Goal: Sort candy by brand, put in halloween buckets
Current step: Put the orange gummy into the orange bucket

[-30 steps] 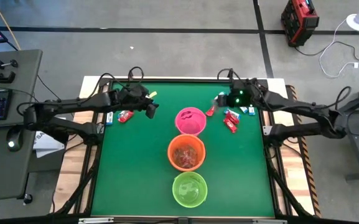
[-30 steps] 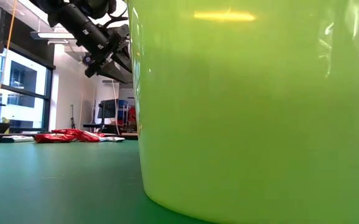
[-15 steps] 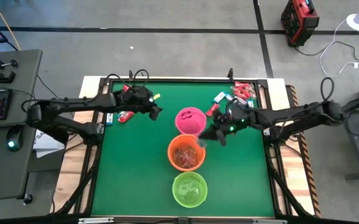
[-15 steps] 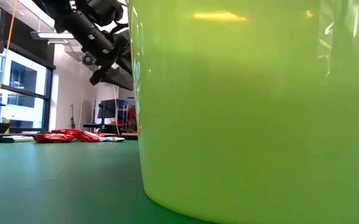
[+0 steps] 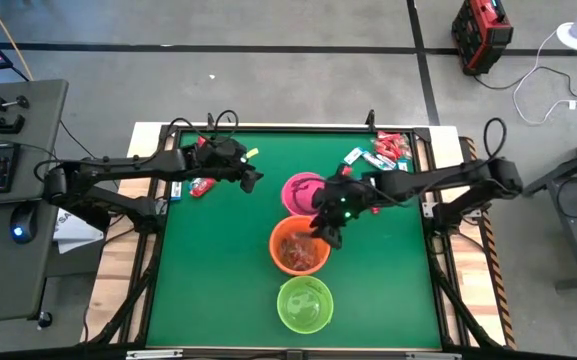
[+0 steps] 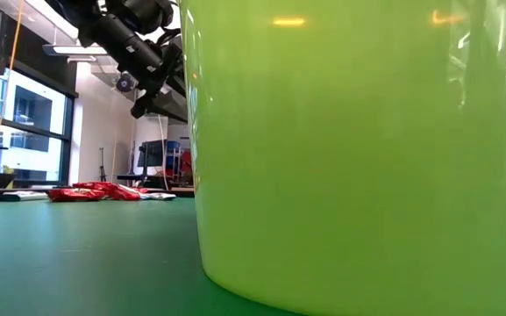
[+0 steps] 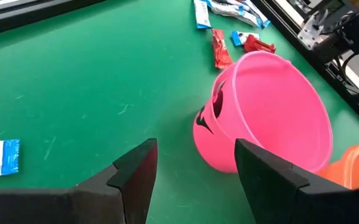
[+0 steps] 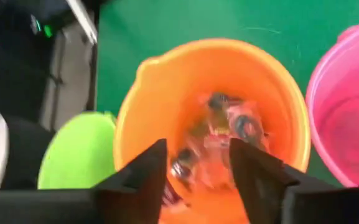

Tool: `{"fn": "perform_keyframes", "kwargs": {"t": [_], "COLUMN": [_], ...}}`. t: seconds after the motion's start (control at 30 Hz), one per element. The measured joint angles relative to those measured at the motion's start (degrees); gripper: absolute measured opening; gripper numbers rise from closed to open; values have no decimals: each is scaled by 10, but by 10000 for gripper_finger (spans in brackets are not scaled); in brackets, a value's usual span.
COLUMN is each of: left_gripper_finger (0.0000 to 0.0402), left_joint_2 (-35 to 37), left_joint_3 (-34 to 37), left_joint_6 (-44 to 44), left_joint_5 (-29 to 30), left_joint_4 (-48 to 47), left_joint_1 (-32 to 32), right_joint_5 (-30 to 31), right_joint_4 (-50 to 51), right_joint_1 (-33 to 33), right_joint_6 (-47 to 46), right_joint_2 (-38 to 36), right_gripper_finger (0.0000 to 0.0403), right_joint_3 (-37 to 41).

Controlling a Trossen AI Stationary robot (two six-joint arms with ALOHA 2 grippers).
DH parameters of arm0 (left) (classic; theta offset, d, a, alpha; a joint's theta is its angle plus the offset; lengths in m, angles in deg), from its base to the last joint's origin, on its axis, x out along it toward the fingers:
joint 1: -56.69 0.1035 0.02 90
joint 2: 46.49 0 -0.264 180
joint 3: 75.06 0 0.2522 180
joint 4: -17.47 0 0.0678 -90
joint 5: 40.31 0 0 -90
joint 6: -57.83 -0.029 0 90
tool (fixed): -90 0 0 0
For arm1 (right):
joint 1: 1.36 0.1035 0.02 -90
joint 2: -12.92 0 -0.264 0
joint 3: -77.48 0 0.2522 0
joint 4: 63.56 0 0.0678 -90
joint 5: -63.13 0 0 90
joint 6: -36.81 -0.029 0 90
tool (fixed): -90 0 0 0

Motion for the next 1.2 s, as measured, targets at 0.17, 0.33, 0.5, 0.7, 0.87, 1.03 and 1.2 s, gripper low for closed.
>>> {"fn": "perform_keyframes", "kwargs": {"t": [0.17,0.33,0.5,0.7,0.87,1.03,1.2], "left_gripper_finger": [204,204,204,204,204,204,204], "left_joint_2": [0,0,0,0,0,0,0], "left_joint_3": [0,0,0,0,0,0,0], "left_joint_6": [-5,-10,-10,-9,-10,-9,-9], "left_joint_5": [-1,-5,-5,-5,-5,-9,14], "left_joint_4": [0,0,-4,-3,2,1,1], "left_joint_1": [0,0,0,0,0,0,0], "right_joint_5": [66,131,213,277,261,206,189], "right_joint_4": [169,246,255,198,129,149,163], "right_joint_1": [-39,-129,-260,-420,-528,-594,-610], "right_joint_6": [55,59,-58,-215,-174,-89,-21], "right_joint_2": [-4,-76,-158,-162,-91,31,128], "right_gripper_finger": [208,211,211,205,191,186,185], "right_joint_3": [-70,-31,72,133,119,57,-16]}}
